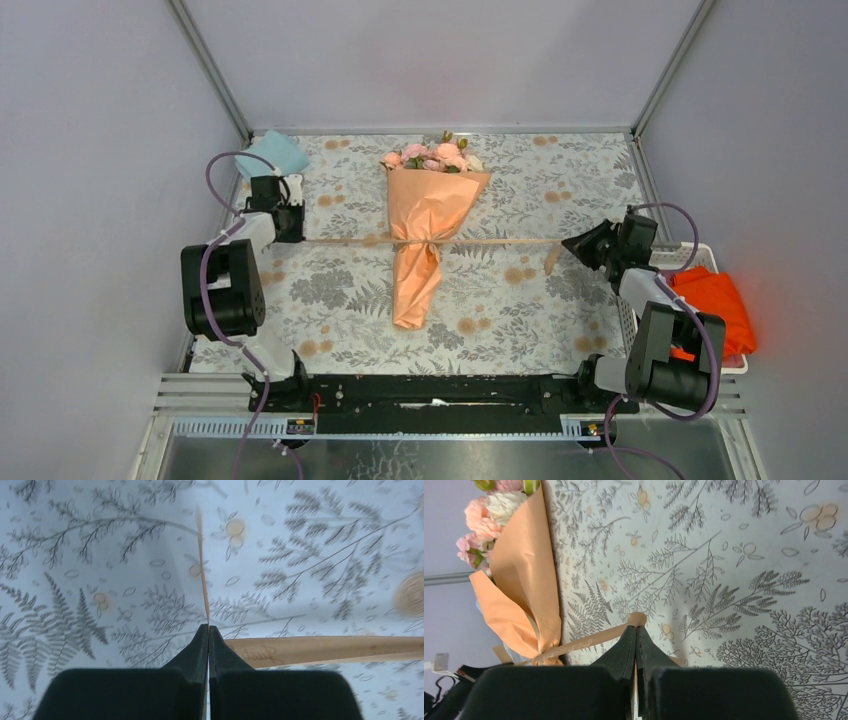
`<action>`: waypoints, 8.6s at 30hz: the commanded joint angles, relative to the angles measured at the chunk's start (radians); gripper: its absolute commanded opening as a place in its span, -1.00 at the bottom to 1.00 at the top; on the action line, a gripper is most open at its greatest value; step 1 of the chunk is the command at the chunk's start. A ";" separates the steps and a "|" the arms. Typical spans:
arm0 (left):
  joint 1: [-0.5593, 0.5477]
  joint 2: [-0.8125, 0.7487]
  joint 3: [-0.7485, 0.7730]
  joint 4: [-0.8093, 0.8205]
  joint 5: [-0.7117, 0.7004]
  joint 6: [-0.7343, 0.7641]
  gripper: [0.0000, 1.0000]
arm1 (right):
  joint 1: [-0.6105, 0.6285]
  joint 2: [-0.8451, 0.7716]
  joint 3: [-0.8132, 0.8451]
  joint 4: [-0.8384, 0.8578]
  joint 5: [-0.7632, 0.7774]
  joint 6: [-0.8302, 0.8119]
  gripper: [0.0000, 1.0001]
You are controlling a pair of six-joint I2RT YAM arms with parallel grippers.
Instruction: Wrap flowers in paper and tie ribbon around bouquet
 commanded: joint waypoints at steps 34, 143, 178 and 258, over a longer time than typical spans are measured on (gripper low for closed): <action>0.068 -0.210 0.023 -0.215 0.441 0.697 0.81 | 0.788 0.390 0.513 -0.114 -0.099 -0.866 0.40; -0.418 -0.336 0.140 -0.663 0.517 0.513 0.22 | 0.837 0.357 0.350 0.451 -0.262 -0.740 -1.00; -0.506 0.053 -0.197 0.845 0.895 0.239 0.34 | 0.836 0.446 0.480 0.352 -0.420 -0.873 -1.00; -0.568 -0.067 -0.407 0.943 0.765 0.245 -1.00 | 0.828 0.450 1.206 -0.377 -0.135 -0.657 0.21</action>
